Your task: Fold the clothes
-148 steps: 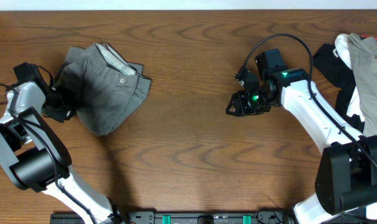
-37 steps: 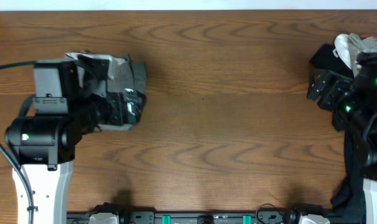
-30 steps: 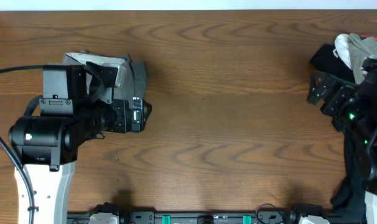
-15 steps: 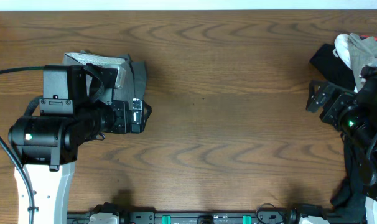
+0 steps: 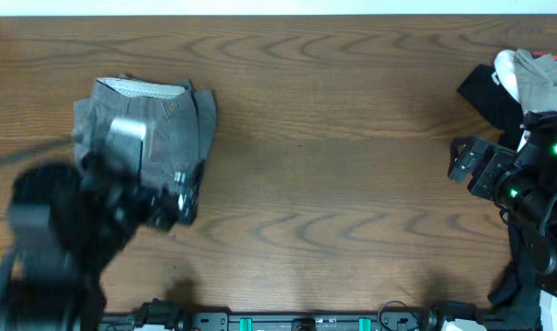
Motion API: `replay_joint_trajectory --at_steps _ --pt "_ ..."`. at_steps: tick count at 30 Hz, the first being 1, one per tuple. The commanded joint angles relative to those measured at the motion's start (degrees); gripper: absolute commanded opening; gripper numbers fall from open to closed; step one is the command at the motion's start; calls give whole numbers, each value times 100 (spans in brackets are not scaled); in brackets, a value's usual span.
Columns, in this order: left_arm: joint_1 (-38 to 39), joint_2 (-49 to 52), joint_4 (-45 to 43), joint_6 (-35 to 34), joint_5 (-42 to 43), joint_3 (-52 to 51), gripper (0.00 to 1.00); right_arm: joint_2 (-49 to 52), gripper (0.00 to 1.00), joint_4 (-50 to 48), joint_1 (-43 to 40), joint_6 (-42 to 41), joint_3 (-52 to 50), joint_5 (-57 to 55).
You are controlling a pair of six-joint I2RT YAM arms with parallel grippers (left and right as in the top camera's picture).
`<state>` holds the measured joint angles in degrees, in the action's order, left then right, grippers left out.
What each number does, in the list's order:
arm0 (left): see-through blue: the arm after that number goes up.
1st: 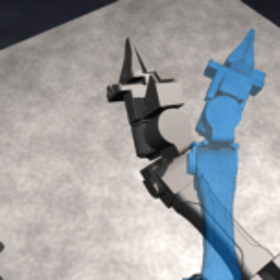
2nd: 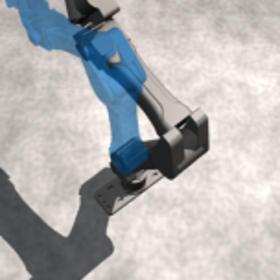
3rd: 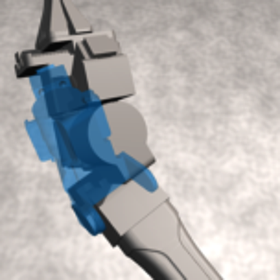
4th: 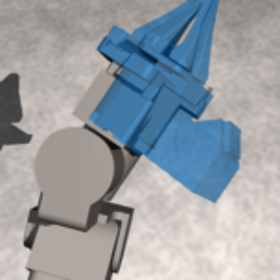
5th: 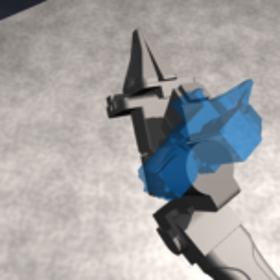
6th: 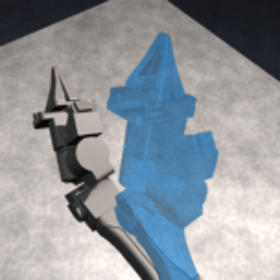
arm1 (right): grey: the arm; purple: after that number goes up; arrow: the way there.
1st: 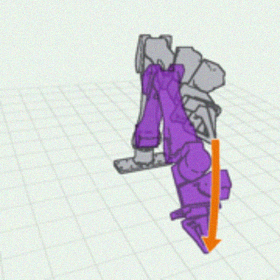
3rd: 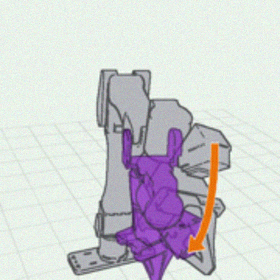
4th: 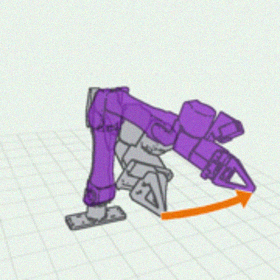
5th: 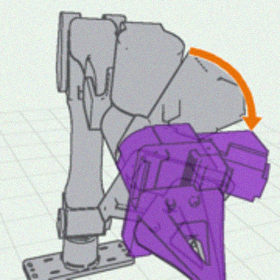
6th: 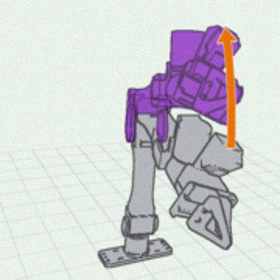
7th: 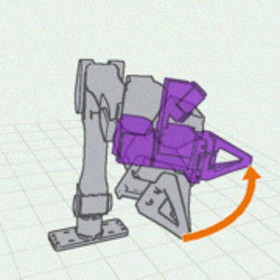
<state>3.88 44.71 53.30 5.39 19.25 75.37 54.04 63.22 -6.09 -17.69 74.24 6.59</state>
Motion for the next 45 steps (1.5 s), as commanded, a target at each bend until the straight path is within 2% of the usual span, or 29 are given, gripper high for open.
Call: replay_joint_trajectory --at_steps 1,9,14,20,28,32,45 --pt "4 -723 -459 553 -238 -933 98 -4 99 44 -28 -28 11 -37" --pt "7 -2509 -2192 472 -334 -3624 98 -4 99 52 -28 -28 11 -37" --pt "7 -3287 -3016 354 -328 -4992 98 -4 99 55 -28 -28 11 -37" --pt "7 -4236 -3377 356 -326 -6225 98 -4 99 52 -28 -28 11 -37" --pt "13 -4461 -4168 304 -323 -7173 98 -4 99 55 -28 -28 11 -37" --pt "11 -4461 -4645 271 -328 -7320 98 -4 99 52 -28 -28 11 -37" --pt "11 -4448 -4680 271 -328 -7344 98 -4 99 55 -28 -28 11 -37"
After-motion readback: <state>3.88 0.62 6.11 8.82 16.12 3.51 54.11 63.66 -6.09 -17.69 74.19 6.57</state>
